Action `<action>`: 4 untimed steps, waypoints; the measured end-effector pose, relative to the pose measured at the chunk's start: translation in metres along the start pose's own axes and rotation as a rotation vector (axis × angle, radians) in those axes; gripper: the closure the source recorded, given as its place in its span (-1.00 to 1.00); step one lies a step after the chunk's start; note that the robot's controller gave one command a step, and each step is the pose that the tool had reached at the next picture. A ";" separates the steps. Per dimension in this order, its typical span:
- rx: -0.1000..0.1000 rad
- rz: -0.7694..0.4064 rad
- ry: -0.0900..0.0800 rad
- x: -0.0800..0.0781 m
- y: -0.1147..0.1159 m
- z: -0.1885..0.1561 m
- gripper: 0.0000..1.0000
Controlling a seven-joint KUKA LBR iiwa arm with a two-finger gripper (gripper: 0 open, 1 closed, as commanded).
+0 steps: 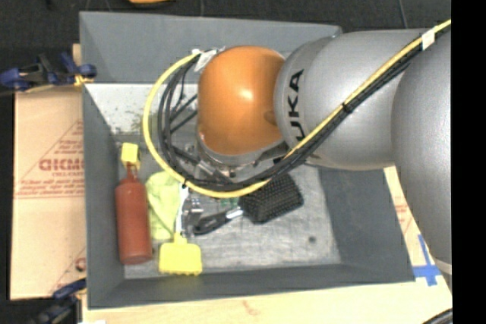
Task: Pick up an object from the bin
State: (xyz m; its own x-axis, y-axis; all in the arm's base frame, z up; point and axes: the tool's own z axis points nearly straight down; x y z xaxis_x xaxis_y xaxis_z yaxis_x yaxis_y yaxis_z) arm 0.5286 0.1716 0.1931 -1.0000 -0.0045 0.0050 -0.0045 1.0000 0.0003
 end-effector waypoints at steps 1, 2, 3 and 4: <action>-0.002 0.004 -0.007 -0.002 -0.001 -0.004 -1.00; -0.002 -0.089 -0.012 -0.013 -0.006 0.005 -1.00; 0.001 -0.208 -0.003 -0.027 -0.020 0.008 -1.00; -0.002 -0.190 -0.021 -0.039 -0.016 0.034 -1.00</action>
Offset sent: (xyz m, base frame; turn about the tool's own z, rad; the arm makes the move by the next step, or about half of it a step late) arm 0.0304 -0.0177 -0.0252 -0.2317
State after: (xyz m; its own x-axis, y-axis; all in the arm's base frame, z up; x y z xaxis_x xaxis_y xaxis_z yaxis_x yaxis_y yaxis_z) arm 0.5675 0.1555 0.1594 -0.9810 -0.1931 -0.0162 -0.1932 0.9812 0.0009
